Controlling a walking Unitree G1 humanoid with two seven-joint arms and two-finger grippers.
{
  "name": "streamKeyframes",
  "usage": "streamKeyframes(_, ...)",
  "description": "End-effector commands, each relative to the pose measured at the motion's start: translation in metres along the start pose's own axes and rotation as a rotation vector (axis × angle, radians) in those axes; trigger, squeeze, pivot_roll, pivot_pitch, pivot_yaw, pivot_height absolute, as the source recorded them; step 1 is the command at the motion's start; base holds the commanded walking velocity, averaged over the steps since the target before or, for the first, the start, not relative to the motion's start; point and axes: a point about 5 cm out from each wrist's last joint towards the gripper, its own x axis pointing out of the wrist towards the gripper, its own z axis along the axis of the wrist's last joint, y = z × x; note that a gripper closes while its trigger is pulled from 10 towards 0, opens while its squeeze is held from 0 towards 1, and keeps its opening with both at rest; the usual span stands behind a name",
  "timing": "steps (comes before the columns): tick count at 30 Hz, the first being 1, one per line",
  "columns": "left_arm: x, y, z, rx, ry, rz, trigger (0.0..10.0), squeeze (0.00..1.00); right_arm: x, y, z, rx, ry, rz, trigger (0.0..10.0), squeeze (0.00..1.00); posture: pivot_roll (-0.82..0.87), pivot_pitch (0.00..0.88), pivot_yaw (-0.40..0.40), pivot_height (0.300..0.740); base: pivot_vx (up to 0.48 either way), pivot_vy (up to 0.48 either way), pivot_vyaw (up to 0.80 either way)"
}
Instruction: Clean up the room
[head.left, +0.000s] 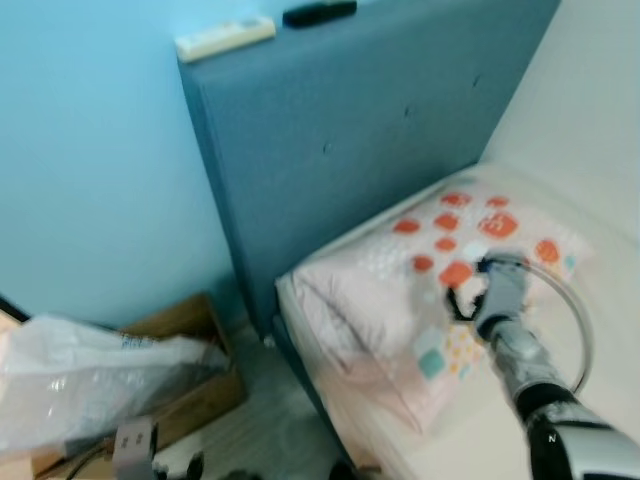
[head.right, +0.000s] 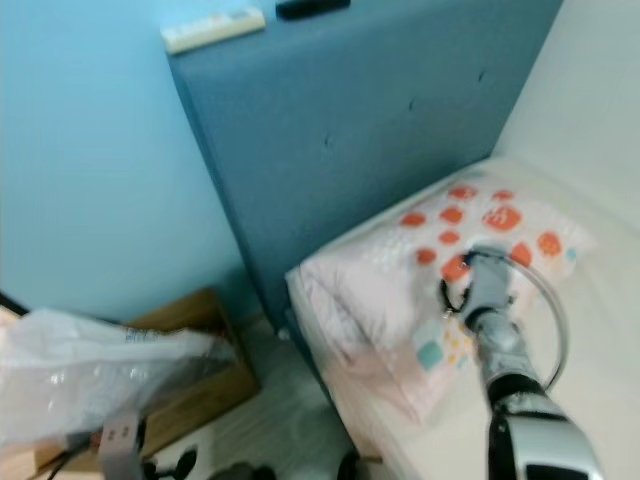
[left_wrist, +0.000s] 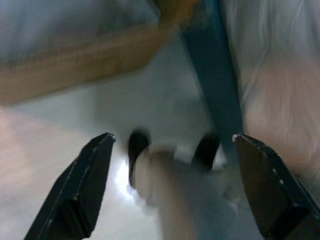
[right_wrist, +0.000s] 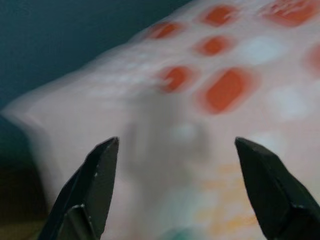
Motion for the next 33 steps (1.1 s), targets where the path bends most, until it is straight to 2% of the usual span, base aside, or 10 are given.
streamKeyframes(1,-0.005,0.004,-0.01,-0.036,0.033,0.013,10.0,0.0,-0.003,-0.003,-0.003,0.044,-0.005,0.011,10.0,0.0,0.02,0.06,-0.015,0.728,0.0,0.0,0.0)
streamKeyframes(3,0.007,0.002,0.012,-0.09,-0.024,-0.003,10.0,0.0,-0.007,0.021,-0.023,0.185,-0.016,0.111,10.0,0.0,0.0,0.018,-0.01,0.728,0.0,0.0,0.0)
streamKeyframes(6,0.01,0.002,0.017,-0.094,-0.03,0.0,10.0,0.0,-0.011,0.029,-0.035,0.171,0.019,0.135,10.0,0.0,0.0,0.002,-0.01,0.728,0.0,0.0,0.0)
streamKeyframes(10,0.011,0.005,0.015,-0.069,0.022,0.034,10.0,0.0,-0.024,0.036,-0.074,0.108,0.184,0.114,10.0,0.0,-0.02,0.0,-0.008,0.728,0.0,0.0,0.0)
streamKeyframes(12,0.003,0.015,-0.007,-0.044,0.145,0.119,10.0,0.0,-0.05,0.035,-0.122,0.031,0.405,0.074,10.0,0.0,-0.01,0.0,-0.018,0.728,0.0,0.0,0.0)
streamKeyframes(15,-0.004,0.02,-0.02,-0.044,0.199,0.158,10.0,0.0,-0.065,0.036,-0.143,-0.02,0.498,0.077,10.0,0.0,-0.01,0.0,-0.026,0.728,0.0,0.0,0.0)
streamKeyframes(16,-0.018,0.029,-0.041,-0.059,0.284,0.22,10.0,0.0,-0.088,0.038,-0.17,-0.044,0.617,0.098,10.0,0.0,-0.01,0.0,-0.03,0.728,0.0,0.0,0.0)
streamKeyframes(18,-0.028,0.033,-0.056,-0.062,0.354,0.261,10.0,0.0,-0.103,0.038,-0.185,-0.047,0.692,0.111,10.0,0.0,-0.01,0.0,-0.033,0.728,0.0,0.0,0.0)
streamKeyframes(24,-0.043,0.035,-0.079,-0.04,0.462,0.295,10.0,0.0,-0.133,0.025,-0.208,-0.118,0.852,0.113,10.0,0.0,-0.01,0.0,-0.043,0.728,-0.133,0.0,0.0)
streamKeyframes(33,-0.035,0.028,-0.074,-0.047,0.448,0.286,10.0,0.0,-0.131,0.006,-0.202,-0.145,0.85,0.066,10.0,0.0,-0.02,0.0,-0.044,0.728,-0.305,0.0,0.0)
